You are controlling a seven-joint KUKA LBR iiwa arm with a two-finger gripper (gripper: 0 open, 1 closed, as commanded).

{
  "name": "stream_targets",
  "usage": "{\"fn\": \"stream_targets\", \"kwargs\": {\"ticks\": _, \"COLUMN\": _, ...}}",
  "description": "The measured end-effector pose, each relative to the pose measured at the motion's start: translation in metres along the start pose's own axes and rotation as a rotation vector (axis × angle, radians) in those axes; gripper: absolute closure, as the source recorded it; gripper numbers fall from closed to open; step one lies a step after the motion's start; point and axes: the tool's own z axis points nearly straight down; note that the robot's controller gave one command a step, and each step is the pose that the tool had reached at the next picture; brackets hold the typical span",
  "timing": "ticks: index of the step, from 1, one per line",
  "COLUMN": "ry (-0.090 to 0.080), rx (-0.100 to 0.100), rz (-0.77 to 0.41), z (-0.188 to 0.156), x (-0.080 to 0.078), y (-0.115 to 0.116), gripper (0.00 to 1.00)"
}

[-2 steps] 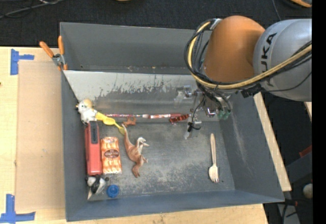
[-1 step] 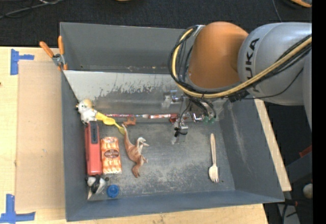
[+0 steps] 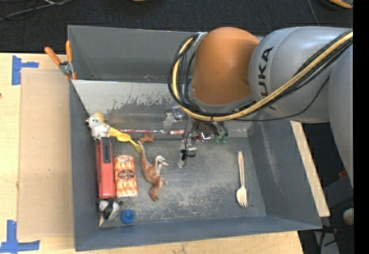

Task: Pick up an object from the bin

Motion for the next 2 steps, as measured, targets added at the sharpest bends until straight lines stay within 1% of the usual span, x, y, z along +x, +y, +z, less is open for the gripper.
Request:
{"fn": "stream_targets", "kwargs": {"ticks": 1, "ry": 0.001, "rx": -0.002, "rz": 0.035, "z": -0.007, "x": -0.005, "y": 0.023, "gripper": 0.00}}
{"fn": "stream_targets", "kwargs": {"ticks": 2, "ry": -0.001, "rx": -0.001, "rz": -0.071, "z": 0.002, "x": -0.011, "y": 0.085, "gripper": 0.00}}
